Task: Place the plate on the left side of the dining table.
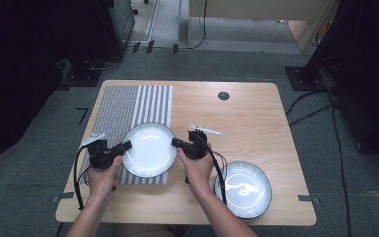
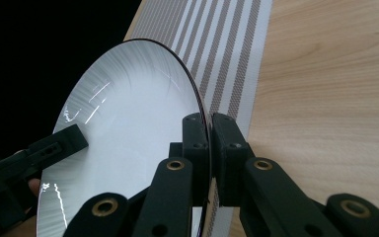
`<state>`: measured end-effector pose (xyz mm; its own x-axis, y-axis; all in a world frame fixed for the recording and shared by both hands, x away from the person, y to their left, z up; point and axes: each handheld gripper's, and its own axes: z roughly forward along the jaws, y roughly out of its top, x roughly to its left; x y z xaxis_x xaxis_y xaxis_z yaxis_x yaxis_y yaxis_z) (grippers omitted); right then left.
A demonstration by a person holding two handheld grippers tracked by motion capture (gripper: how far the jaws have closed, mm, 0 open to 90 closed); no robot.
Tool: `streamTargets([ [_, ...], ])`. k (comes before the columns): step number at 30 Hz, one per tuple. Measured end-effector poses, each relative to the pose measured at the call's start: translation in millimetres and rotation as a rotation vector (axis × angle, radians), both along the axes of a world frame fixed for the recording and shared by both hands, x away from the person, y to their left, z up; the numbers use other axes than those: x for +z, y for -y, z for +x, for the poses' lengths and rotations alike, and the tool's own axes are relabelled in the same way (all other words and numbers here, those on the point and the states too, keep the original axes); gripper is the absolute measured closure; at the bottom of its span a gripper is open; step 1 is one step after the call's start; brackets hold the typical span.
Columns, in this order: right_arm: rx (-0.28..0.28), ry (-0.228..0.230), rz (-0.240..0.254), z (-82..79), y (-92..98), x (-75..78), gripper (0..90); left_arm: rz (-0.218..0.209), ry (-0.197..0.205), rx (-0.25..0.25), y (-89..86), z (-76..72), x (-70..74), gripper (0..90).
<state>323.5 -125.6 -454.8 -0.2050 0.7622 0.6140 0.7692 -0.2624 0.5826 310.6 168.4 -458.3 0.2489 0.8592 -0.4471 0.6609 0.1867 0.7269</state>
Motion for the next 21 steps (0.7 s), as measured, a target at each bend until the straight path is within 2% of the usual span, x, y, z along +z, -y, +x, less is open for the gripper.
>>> streamTargets([
  [7, 0.023, -0.019, -0.021, 23.4, -23.3, -7.4, 85.7, -0.003, -0.028, 0.044, -20.1, 14.6, -11.6, 77.2],
  [13, 0.026, -0.050, 0.010, 46.4, -38.0, -20.6, 85.3, 0.027, -0.035, 0.083, -29.9, 30.8, -15.8, 77.5],
  [15, 0.025, -0.053, 0.011, 54.6, -41.6, -24.0, 85.2, 0.026, -0.035, 0.094, -31.6, 36.5, -17.3, 77.8],
  [16, 0.022, -0.056, 0.013, 62.5, -44.6, -26.8, 85.2, 0.037, -0.038, 0.096, -32.3, 40.0, -18.0, 77.7],
  [19, 0.018, -0.063, 0.019, 70.2, -47.6, -29.6, 85.0, 0.046, -0.041, 0.111, -34.2, 50.6, -19.9, 77.8],
  [21, 0.012, -0.069, 0.020, 78.6, -50.9, -32.8, 85.0, 0.037, -0.035, 0.128, -36.0, 57.0, -21.8, 78.2],
])
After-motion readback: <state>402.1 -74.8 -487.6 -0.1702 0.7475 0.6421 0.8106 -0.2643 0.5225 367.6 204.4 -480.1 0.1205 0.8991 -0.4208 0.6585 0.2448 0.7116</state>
